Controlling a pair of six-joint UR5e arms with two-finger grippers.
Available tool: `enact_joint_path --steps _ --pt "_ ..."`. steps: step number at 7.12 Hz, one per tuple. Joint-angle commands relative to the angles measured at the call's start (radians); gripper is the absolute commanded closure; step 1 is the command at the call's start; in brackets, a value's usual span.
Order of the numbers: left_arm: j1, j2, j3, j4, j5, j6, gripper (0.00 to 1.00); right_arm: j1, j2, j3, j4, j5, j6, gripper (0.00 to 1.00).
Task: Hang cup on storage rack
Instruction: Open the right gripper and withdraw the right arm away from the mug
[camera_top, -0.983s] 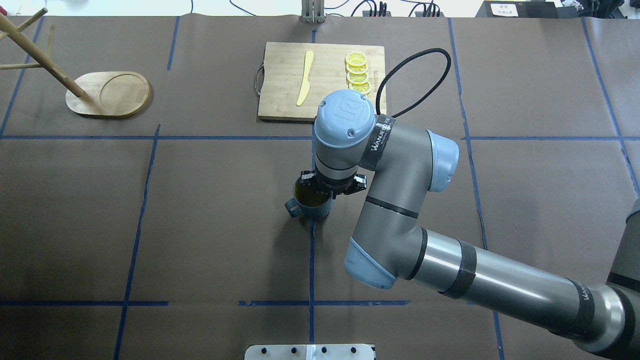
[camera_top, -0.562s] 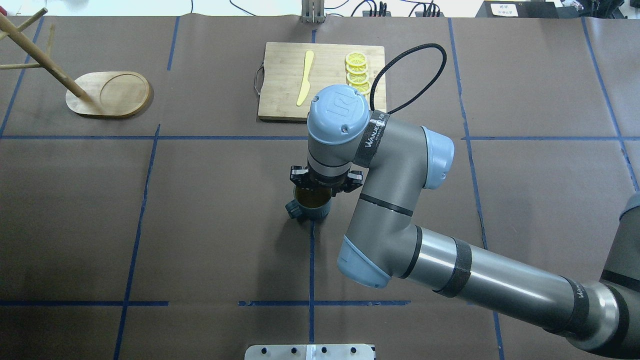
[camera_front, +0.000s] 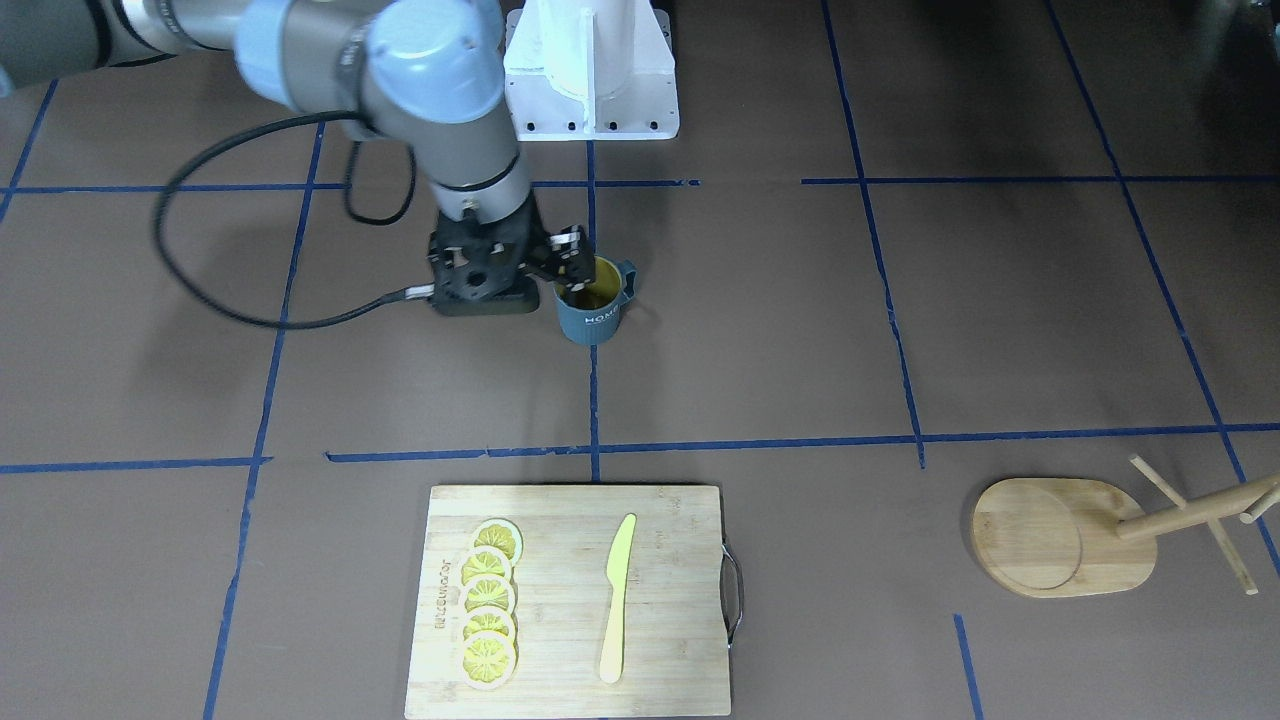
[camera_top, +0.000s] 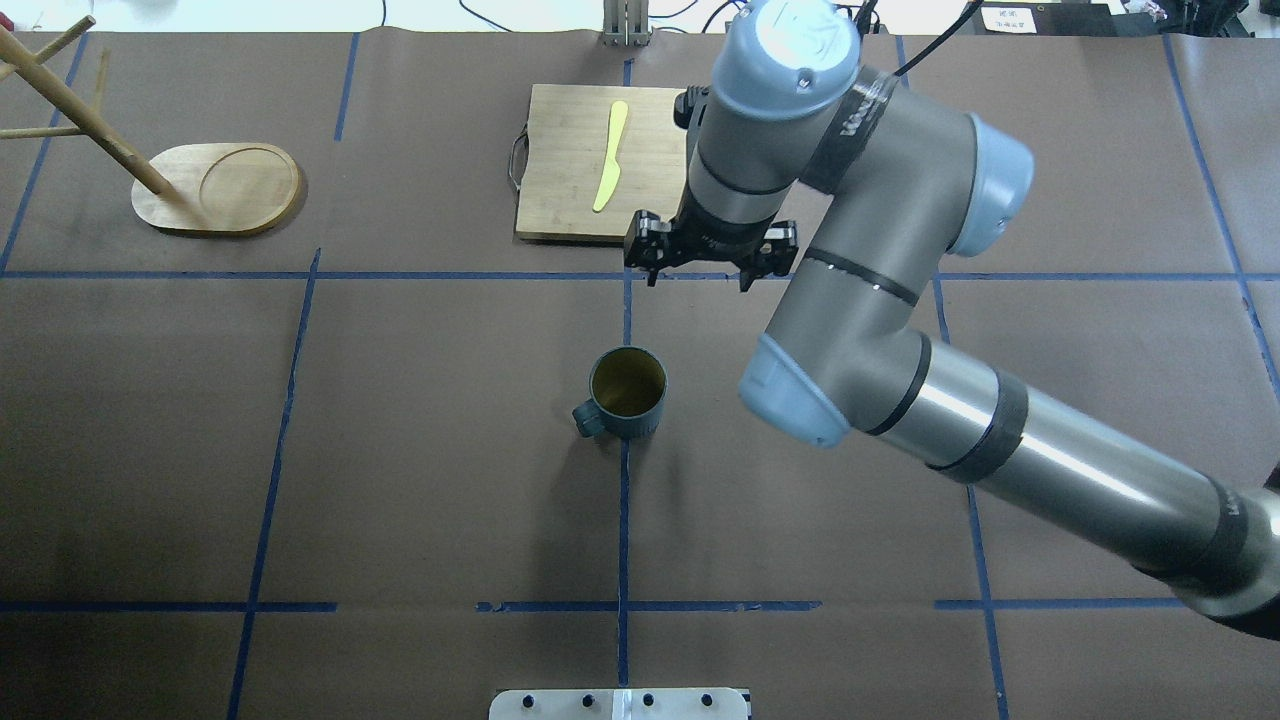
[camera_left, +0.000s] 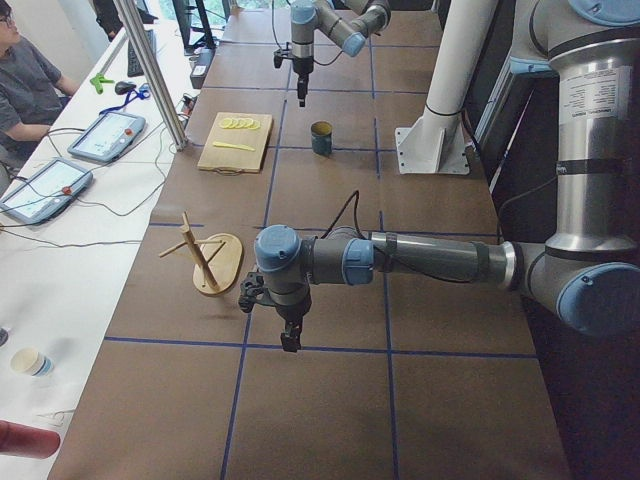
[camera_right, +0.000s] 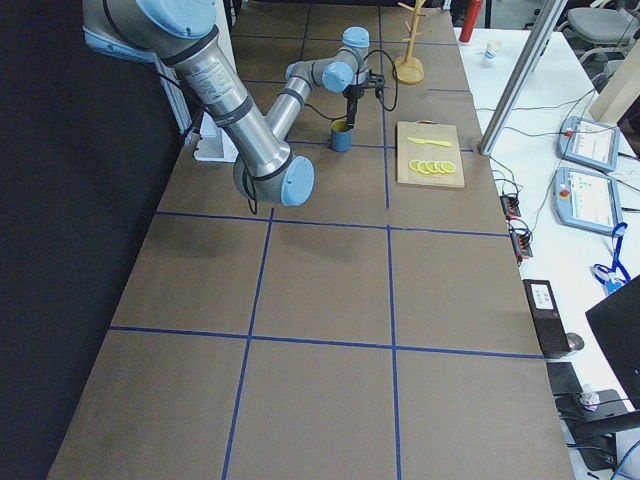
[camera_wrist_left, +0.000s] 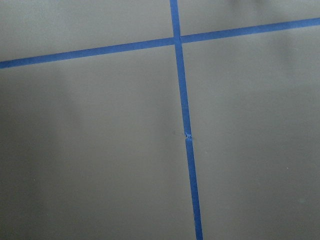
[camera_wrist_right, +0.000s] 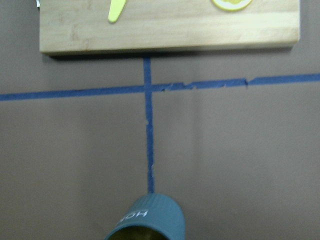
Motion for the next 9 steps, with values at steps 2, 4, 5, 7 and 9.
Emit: enact_joint_path --steps 2,4,5,7,9 --pt "0.001 -0.034 -0.005 -0.063 0.003 0.002 0.00 0.294 -0.177 -0.029 -0.013 0.150 -0.514 0.00" --pt "0.001 -0.037 -0.006 -0.071 0.004 0.002 0.00 0.452 -0.301 -0.069 -0.013 0.200 -0.841 0.00" --pt "0.001 -0.040 -0.009 -0.071 0.004 0.002 0.00 0.519 -0.367 -0.077 -0.011 0.200 -0.981 0.00" --pt "0.001 -0.054 -0.014 -0.132 0.002 -0.003 0.00 0.646 -0.545 -0.076 -0.005 0.215 -1.228 0.00" --pt "0.001 -0.054 -0.012 -0.146 -0.004 0.002 0.00 0.747 -0.704 -0.057 -0.002 0.215 -1.283 0.00"
